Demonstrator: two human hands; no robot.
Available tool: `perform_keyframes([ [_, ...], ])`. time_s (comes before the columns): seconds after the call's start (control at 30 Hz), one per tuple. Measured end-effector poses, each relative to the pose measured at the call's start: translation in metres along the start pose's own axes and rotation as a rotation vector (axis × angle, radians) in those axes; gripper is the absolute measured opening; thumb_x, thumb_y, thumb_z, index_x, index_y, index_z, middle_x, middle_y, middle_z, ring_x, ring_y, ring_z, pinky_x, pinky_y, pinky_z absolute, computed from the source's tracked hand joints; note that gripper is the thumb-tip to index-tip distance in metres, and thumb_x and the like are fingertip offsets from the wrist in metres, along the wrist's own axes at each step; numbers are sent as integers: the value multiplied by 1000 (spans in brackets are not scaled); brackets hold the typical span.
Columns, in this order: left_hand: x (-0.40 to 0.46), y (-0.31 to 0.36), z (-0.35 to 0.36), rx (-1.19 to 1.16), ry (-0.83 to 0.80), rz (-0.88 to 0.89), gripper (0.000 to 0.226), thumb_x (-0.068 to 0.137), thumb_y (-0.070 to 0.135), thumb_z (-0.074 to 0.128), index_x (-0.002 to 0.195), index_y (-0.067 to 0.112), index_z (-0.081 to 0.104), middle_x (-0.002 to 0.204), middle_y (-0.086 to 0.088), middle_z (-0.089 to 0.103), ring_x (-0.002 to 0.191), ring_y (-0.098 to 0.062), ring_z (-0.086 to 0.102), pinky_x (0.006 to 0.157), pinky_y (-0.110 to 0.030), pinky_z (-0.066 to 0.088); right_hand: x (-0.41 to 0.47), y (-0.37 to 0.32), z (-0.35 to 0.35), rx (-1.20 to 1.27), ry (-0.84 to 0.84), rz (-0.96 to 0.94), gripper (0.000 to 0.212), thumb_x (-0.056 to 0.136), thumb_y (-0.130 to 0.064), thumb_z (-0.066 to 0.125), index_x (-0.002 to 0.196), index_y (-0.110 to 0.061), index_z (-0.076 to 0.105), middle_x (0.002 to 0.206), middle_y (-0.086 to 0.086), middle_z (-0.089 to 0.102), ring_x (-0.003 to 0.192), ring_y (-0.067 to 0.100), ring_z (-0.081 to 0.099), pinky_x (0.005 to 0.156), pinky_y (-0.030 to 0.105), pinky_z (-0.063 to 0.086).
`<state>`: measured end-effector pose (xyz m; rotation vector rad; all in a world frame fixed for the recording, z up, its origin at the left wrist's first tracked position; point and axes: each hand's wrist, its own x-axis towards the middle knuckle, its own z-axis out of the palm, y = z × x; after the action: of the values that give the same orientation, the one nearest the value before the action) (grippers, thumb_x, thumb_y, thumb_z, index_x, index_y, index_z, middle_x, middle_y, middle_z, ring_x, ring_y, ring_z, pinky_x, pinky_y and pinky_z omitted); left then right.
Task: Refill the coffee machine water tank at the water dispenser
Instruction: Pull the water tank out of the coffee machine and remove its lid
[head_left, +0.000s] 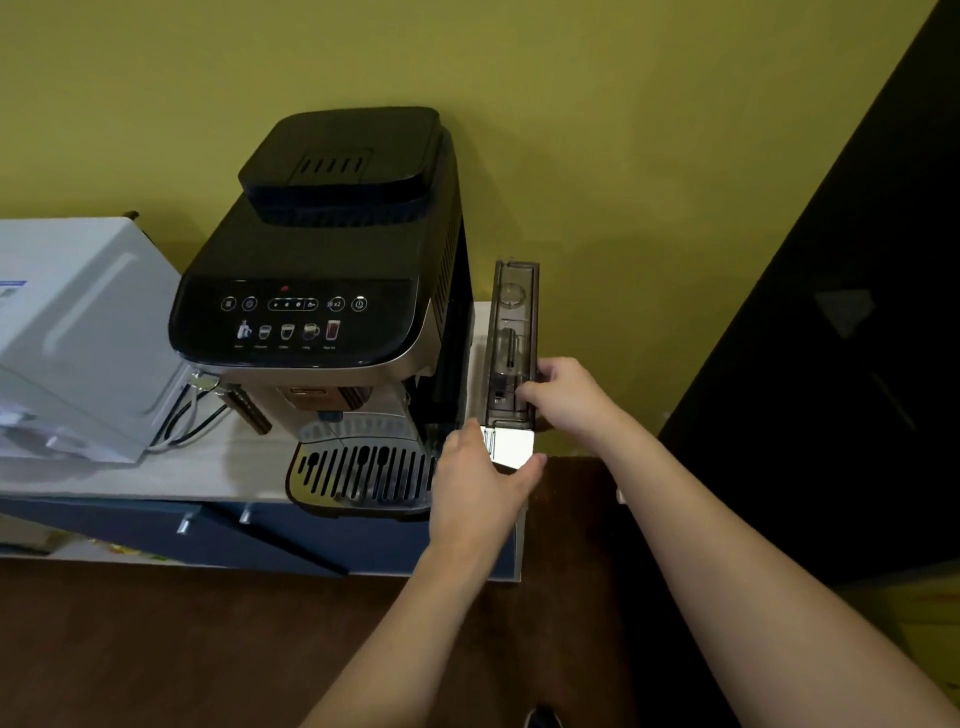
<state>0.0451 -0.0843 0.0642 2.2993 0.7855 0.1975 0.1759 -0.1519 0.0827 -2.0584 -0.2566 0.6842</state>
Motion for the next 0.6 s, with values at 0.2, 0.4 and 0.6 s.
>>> perform_keyframes([
  [0.2, 27, 0, 6, 24, -57, -79, 81, 74, 62, 67, 139, 18, 44, 132, -4, 54, 119, -21, 54, 93, -41, 53, 26, 1, -5, 116, -55, -15, 18, 93, -16, 66, 111, -14, 67, 101, 0, 69, 93, 21, 68, 90, 40, 57],
  [0.4, 47, 30, -20, 218, -24, 79, 48, 90, 42, 61, 130, 16, 52, 124, -4, 54, 109, -19, 56, 88, -32, 50, 49, -2, -25, 216, -96, 75, 39, 97, -16, 62, 132, -2, 55, 102, 12, 61, 76, 20, 59, 84, 49, 56],
  [0.6, 115, 79, -17, 362, 8, 82, 22, 95, 23, 55, 105, 6, 66, 105, -12, 59, 94, -29, 58, 70, -35, 41, 84, -11, -42, 291, 85, 40, 10, 96, -14, 60, 87, -14, 64, 97, 17, 66, 79, 29, 63, 80, 53, 60],
])
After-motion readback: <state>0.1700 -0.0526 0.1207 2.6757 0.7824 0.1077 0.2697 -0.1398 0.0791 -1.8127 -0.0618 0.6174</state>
